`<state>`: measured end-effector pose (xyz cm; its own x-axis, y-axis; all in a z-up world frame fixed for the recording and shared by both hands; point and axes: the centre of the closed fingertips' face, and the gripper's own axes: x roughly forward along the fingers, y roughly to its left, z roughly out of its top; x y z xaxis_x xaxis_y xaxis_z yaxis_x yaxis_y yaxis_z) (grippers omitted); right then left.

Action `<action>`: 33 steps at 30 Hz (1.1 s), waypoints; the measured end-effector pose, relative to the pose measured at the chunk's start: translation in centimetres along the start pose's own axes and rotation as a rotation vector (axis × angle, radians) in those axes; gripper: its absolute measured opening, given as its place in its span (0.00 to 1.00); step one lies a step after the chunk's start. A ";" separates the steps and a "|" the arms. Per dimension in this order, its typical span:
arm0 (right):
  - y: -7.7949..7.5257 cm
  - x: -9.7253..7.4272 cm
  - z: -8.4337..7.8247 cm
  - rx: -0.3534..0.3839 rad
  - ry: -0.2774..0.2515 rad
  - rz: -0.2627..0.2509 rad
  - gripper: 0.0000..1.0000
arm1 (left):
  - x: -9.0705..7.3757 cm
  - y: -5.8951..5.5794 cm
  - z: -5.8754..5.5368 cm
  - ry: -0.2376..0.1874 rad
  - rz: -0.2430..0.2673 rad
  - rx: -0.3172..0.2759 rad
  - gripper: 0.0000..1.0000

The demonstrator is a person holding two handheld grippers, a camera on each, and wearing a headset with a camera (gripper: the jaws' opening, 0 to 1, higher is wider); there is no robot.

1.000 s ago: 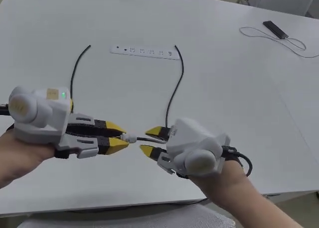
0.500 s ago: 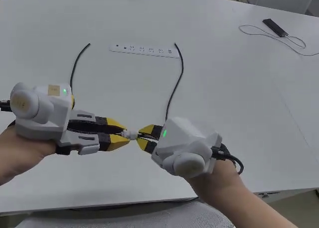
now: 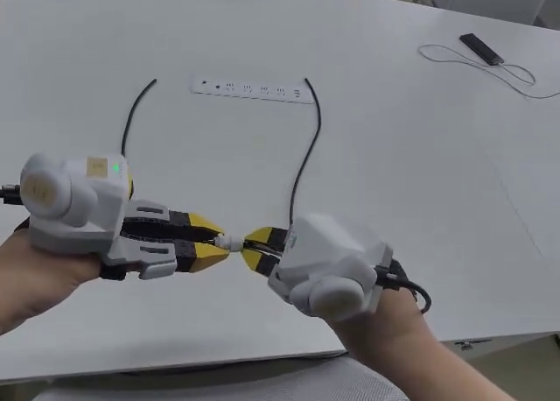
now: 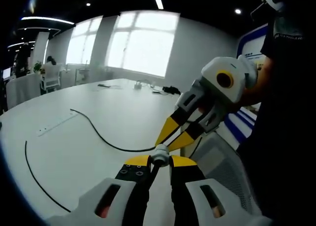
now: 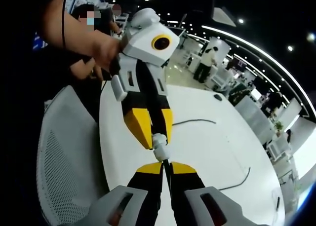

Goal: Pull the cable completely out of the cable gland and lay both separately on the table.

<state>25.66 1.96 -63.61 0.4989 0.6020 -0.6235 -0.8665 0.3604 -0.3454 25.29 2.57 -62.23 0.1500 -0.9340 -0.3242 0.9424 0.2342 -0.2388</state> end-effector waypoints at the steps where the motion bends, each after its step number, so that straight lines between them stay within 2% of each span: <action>1: 0.0 0.0 -0.1 0.002 0.002 0.003 0.00 | 0.1 0.0 -0.1 0.003 -0.001 0.001 0.14; 6: 0.1 0.1 -0.3 0.014 0.004 0.009 0.00 | 0.2 0.0 -0.2 0.011 0.000 0.000 0.15; 8: -0.1 0.1 -0.9 0.005 0.021 0.003 0.00 | 0.2 0.1 -0.2 0.014 0.002 0.003 0.15; 10: -0.6 -0.2 -1.2 0.040 0.017 -0.001 0.00 | 0.1 0.2 0.0 0.009 0.002 -0.001 0.15; 16: -1.2 -0.4 -2.3 0.070 0.032 -0.012 0.00 | 0.1 0.2 0.4 -0.001 0.004 -0.006 0.15; 22: -1.9 -0.6 -3.9 0.144 0.056 -0.033 0.00 | 0.1 0.1 0.5 -0.009 0.008 -0.012 0.15; 23: -1.9 -0.6 -4.1 0.179 0.053 -0.032 0.00 | 0.1 0.1 0.5 -0.011 0.008 -0.015 0.15; 25: -2.2 -0.6 -4.5 0.203 0.057 -0.042 0.00 | 0.2 0.0 0.6 -0.016 0.011 -0.020 0.15; 33: -3.0 -0.5 -7.0 0.320 0.100 -0.085 0.00 | 0.5 -0.3 0.5 -0.025 0.013 -0.031 0.15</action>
<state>27.86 -4.41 -67.17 0.5511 0.4929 -0.6733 -0.7648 0.6211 -0.1712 25.23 1.91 -61.85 0.1699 -0.9371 -0.3048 0.9306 0.2544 -0.2633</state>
